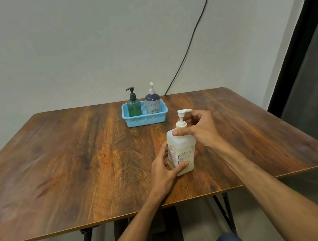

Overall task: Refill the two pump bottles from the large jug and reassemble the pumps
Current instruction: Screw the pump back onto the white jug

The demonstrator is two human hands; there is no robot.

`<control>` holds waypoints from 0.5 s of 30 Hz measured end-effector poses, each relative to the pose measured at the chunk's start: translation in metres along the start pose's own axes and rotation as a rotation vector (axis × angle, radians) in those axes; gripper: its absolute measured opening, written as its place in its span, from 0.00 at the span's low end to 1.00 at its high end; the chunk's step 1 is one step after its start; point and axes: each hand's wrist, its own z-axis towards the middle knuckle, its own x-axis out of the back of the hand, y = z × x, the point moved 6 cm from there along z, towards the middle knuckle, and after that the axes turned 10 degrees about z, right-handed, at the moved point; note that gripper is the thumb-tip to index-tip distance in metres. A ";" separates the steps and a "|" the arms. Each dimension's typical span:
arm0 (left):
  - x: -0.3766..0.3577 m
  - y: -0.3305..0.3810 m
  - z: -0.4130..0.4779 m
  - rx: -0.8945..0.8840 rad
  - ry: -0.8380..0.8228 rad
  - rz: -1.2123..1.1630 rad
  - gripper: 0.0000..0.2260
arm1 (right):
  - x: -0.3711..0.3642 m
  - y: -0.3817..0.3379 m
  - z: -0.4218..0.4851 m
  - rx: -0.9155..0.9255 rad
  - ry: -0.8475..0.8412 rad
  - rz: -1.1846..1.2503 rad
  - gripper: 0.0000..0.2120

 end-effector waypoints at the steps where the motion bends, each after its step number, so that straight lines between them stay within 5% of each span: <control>1: 0.000 0.001 0.000 0.000 -0.001 0.002 0.38 | -0.002 0.001 -0.001 0.013 0.021 -0.002 0.21; 8: -0.001 -0.003 0.000 0.016 -0.008 -0.011 0.41 | 0.000 -0.006 -0.003 -0.013 -0.162 0.095 0.20; 15: 0.001 0.002 -0.001 0.002 -0.002 0.002 0.38 | -0.003 0.001 0.000 0.060 0.018 -0.015 0.23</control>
